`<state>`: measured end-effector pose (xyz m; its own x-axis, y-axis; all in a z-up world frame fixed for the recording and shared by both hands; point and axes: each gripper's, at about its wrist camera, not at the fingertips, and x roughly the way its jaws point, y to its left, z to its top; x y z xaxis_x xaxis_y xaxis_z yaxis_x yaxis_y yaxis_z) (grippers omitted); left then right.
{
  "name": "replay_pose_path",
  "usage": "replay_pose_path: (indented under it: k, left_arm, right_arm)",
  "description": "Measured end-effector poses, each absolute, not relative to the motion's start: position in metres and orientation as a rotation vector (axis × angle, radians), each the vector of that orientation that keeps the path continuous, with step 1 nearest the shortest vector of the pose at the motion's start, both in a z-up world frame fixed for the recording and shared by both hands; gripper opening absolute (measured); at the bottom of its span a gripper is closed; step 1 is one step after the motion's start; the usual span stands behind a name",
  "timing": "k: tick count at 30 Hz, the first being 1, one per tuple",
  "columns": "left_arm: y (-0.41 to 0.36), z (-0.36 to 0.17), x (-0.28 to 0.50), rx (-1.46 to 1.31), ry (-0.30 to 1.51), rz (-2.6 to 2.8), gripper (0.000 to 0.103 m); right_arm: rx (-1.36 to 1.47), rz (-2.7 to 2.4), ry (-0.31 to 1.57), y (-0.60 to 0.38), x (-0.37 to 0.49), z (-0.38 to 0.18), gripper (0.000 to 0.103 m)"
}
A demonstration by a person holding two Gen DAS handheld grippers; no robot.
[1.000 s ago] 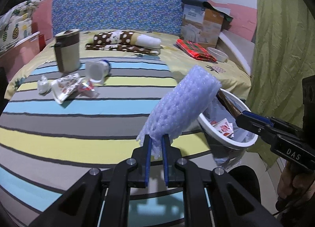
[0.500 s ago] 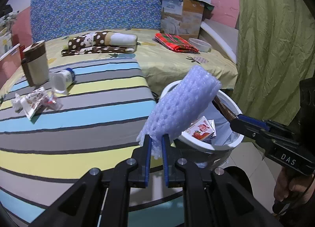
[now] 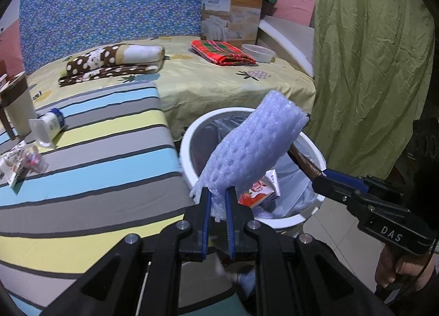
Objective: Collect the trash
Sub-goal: 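Carry the foam sleeve and brown wrapper over the bin and release both, then move both tools back over the bed toward the white cup and wrappers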
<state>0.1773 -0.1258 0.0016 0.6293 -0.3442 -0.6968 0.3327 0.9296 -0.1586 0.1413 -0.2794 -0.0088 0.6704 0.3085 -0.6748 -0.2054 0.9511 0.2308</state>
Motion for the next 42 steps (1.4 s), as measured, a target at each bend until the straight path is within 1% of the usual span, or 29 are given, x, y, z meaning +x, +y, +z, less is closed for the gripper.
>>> replay_pose_path:
  k: [11, 14, 17, 19, 20, 25, 37, 42]
  left_arm:
    - [-0.142, -0.012, 0.202, -0.026, 0.847, -0.417, 0.011]
    - [-0.141, -0.018, 0.208, -0.038, 0.86, -0.415, 0.013]
    - [-0.142, -0.024, 0.213, -0.051, 0.872, -0.416, 0.021]
    - [-0.14, -0.026, 0.216, -0.069, 0.877, -0.421, 0.042]
    - [-0.139, -0.026, 0.216, -0.08, 0.877, -0.426, 0.043]
    - [-0.134, -0.025, 0.214, -0.089, 0.865, -0.428, 0.043]
    - [-0.118, -0.012, 0.191, -0.106, 0.826, -0.422, 0.043]
    - [-0.107, -0.003, 0.18, -0.112, 0.801, -0.402, 0.043]
  right_arm:
    - [0.156, 0.247, 0.838, -0.289, 0.153, -0.022, 0.027]
    - [0.16, 0.246, 0.855, -0.291, 0.158, -0.026, 0.027]
    - [0.17, 0.252, 0.87, -0.291, 0.165, -0.029, 0.027]
    - [0.169, 0.255, 0.878, -0.29, 0.168, -0.031, 0.027]
    - [0.166, 0.252, 0.879, -0.29, 0.169, -0.031, 0.027]
    - [0.155, 0.247, 0.872, -0.288, 0.165, -0.029, 0.03]
    - [0.138, 0.267, 0.823, -0.275, 0.151, -0.008, 0.031]
    - [0.117, 0.281, 0.798, -0.263, 0.143, 0.002, 0.038]
